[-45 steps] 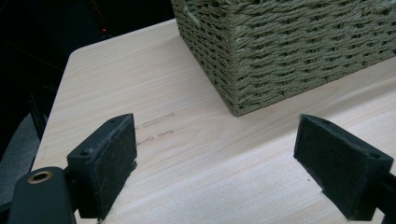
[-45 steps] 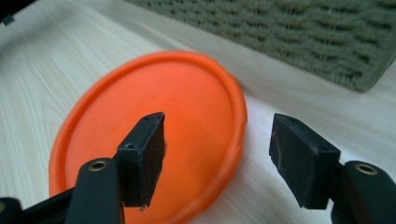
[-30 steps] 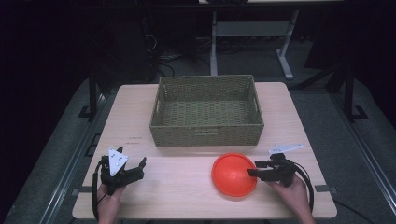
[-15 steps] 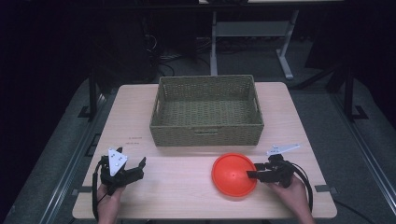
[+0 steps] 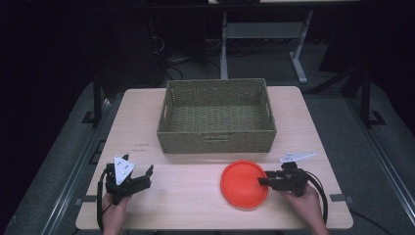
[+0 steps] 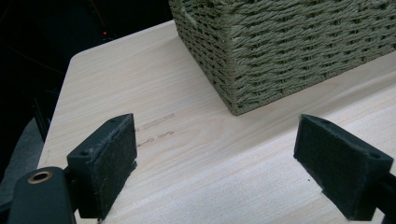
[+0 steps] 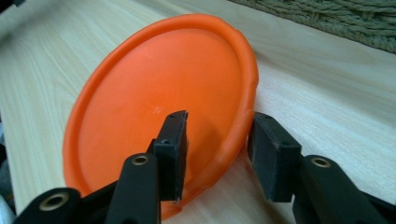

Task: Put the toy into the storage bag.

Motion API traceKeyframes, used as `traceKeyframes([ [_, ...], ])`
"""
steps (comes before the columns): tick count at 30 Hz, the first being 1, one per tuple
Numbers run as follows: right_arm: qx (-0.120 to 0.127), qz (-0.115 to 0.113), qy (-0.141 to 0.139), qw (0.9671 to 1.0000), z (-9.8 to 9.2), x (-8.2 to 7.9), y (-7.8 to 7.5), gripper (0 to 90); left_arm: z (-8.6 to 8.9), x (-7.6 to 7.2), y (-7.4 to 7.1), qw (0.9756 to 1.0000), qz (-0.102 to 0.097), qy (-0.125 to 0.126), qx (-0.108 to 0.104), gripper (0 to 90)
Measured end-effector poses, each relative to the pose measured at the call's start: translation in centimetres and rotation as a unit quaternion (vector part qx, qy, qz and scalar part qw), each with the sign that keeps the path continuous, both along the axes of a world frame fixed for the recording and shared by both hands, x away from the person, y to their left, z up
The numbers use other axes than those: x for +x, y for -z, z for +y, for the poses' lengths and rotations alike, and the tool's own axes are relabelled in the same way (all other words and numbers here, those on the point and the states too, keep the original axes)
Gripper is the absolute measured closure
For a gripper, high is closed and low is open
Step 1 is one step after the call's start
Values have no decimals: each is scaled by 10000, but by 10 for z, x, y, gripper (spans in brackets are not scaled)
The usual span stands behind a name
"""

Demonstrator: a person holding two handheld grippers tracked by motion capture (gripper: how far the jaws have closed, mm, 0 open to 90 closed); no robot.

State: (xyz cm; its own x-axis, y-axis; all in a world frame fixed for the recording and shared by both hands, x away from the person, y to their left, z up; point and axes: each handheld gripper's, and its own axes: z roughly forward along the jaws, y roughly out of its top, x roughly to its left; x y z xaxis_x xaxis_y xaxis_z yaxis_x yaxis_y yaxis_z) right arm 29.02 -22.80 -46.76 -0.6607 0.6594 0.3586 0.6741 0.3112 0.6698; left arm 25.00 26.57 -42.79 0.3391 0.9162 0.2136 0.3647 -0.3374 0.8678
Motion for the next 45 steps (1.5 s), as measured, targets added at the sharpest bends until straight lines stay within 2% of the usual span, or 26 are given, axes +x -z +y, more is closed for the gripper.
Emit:
traceKeyframes([
  [1, 2, -9, 5, 10000, 0, 0, 0, 590, 0, 0, 0, 10000, -29, -8, -30, 127],
  [2, -119, 19, 44, 9999, 2, 1, 2, 618, 0, 0, 0, 10000, -29, -8, -30, 127],
  [4, -157, 63, 62, 9998, 2, 1, 2, 617, 0, 0, 0, 10000, -31, -13, -32, 127],
  [8, -24, 99, 85, 9999, 1, 1, 2, 665, 0, 0, 0, 10000, -35, -6, -15, 127],
  [12, 151, 265, 160, 9994, 0, 2, 3, 691, 0, 0, 0, 10000, -12, 8, 21, 127],
  [15, 219, 261, 178, 9993, 0, 2, 2, 724, 0, 0, 0, 10000, -23, 15, 18, 127],
  [17, 360, 255, 179, 9989, -1, 1, 0, 751, 0, 0, 0, 10000, -38, -6, -16, 127],
  [26, 446, 26, 126, 9989, 7, -4, -17, 809, 2, -1, 0, 9999, -53, -60, -71, 127],
  [32, 445, -63, 60, 9990, 9, -9, -31, 814, 2, -2, -1, 9999, -56, -72, -61, 127],
  [37, 382, -236, 95, 9989, 8, -15, -43, 816, 2, -2, -1, 9999, -70, -105, -98, 127],
  [39, 337, -381, 75, 9987, 8, -18, -53, 817, 3, -2, -1, 9999, -68, -107, -104, 127],
  [45, 286, -507, -14, 9983, 9, -18, -73, 817, 4, -2, -1, 9998, -67, -130, -100, 127],
])
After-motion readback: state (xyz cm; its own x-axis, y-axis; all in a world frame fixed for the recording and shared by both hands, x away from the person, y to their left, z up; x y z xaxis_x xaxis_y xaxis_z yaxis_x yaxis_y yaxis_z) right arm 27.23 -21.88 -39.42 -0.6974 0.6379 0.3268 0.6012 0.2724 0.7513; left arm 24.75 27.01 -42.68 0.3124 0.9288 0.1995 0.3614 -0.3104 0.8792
